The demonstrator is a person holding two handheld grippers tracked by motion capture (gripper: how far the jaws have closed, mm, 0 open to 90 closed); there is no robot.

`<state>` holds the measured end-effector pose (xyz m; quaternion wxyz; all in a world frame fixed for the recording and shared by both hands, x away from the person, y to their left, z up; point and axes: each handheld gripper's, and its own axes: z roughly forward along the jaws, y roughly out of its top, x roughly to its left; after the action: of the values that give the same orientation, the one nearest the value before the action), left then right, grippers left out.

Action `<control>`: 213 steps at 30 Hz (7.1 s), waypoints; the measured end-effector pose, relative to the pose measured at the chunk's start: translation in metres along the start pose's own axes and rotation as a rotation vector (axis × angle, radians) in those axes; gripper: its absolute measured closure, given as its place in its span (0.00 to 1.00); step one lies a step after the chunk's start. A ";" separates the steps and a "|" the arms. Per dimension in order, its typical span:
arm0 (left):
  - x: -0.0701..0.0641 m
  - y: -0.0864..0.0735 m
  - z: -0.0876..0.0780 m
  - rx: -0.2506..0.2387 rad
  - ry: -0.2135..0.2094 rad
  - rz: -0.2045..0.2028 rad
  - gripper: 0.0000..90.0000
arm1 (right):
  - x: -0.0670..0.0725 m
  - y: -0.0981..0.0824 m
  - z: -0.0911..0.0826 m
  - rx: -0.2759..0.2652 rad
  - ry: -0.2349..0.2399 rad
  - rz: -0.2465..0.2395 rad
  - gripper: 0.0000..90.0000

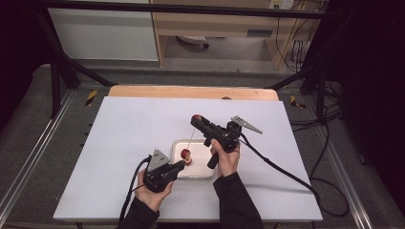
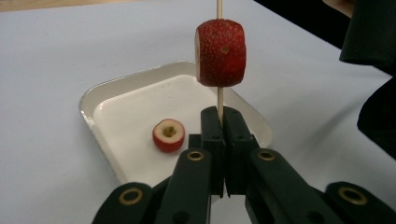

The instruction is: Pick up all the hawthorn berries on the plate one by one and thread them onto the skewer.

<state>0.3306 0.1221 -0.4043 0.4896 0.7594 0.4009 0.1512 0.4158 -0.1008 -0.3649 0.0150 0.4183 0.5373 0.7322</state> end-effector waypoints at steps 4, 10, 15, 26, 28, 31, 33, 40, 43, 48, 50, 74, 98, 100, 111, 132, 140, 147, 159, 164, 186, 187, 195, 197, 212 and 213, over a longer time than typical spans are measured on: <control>-0.006 0.003 0.004 -0.022 0.009 0.007 0.98 | 0.001 0.001 -0.001 -0.008 0.005 0.005 0.67; -0.006 0.005 0.003 -0.043 0.016 0.000 0.98 | 0.001 0.002 -0.001 -0.019 0.010 0.005 0.67; -0.006 0.005 0.001 -0.052 0.020 0.003 0.98 | 0.001 0.002 -0.001 -0.019 0.009 0.004 0.67; -0.006 0.005 0.001 -0.053 0.020 0.004 0.98 | 0.001 0.001 -0.001 -0.021 0.008 0.005 0.67; -0.006 0.005 0.001 -0.053 0.019 0.003 0.98 | 0.001 0.001 -0.001 -0.024 0.008 0.004 0.67; -0.006 0.005 0.001 -0.052 0.019 -0.001 0.98 | 0.001 0.001 -0.001 -0.024 0.009 0.006 0.67; -0.006 0.005 0.001 -0.052 0.020 -0.002 0.98 | 0.001 0.001 -0.001 -0.024 0.009 0.005 0.67; -0.005 0.005 0.001 -0.054 0.024 -0.006 0.98 | 0.001 0.000 -0.001 -0.020 0.010 0.005 0.67; -0.005 0.005 0.001 -0.058 0.012 -0.027 0.98 | 0.001 0.000 0.000 -0.018 0.009 0.005 0.67; -0.008 0.007 0.005 -0.066 -0.008 -0.079 0.98 | 0.000 -0.003 0.001 -0.021 0.011 0.007 0.67; -0.010 0.007 0.007 -0.067 0.001 -0.082 0.98 | 0.000 -0.004 0.001 -0.023 0.011 0.014 0.67; 0.002 0.019 0.007 -0.096 0.012 -0.097 0.99 | 0.005 -0.030 0.000 0.105 0.026 -0.029 0.67; 0.039 -0.009 -0.026 0.037 0.039 0.090 0.98 | -0.011 -0.007 -0.025 0.487 -0.151 -0.332 0.11; 0.042 -0.013 -0.029 0.053 0.037 0.092 0.98 | -0.012 -0.006 -0.027 0.525 -0.153 -0.350 0.09; 0.059 -0.028 -0.045 0.089 0.036 0.087 0.98 | -0.013 -0.006 -0.024 0.717 -0.174 -0.426 0.09; 0.069 -0.030 -0.056 0.088 0.040 0.088 0.98 | -0.002 -0.034 0.040 0.981 -0.320 -0.414 0.13; 0.070 -0.030 -0.057 0.085 0.048 0.087 0.98 | -0.002 -0.050 0.059 1.041 -0.356 -0.408 0.23; 0.070 -0.030 -0.056 0.085 0.048 0.088 0.98 | -0.007 -0.057 0.067 1.062 -0.387 -0.359 0.34; 0.069 -0.031 -0.056 0.085 0.045 0.086 0.98 | -0.012 -0.066 0.078 1.108 -0.418 -0.307 0.52; 0.069 -0.031 -0.055 0.088 0.044 0.086 0.98 | -0.013 -0.068 0.079 1.112 -0.424 -0.310 0.59; 0.068 -0.031 -0.055 0.087 0.047 0.088 0.98 | -0.014 -0.065 0.079 1.126 -0.426 -0.251 0.69; 0.068 -0.031 -0.055 0.086 0.046 0.087 0.98 | -0.013 -0.064 0.078 1.120 -0.425 -0.251 0.69; 0.066 -0.031 -0.056 0.077 0.046 0.086 0.98 | 0.000 -0.040 0.067 0.984 -0.385 -0.271 0.69; 0.065 -0.031 -0.055 0.076 0.043 0.086 0.98 | 0.002 -0.034 0.063 0.931 -0.367 -0.269 0.69; 0.050 -0.029 -0.052 0.073 0.029 0.101 0.98 | 0.001 -0.002 0.013 0.555 -0.214 -0.210 0.69; 0.049 -0.029 -0.052 0.072 0.028 0.103 0.98 | 0.001 -0.002 0.010 0.523 -0.204 -0.204 0.69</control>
<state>0.3164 0.1971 -0.4124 0.4481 0.7938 0.3734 0.1723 0.4212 -0.0918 -0.3654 0.0343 0.4234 0.7426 0.5178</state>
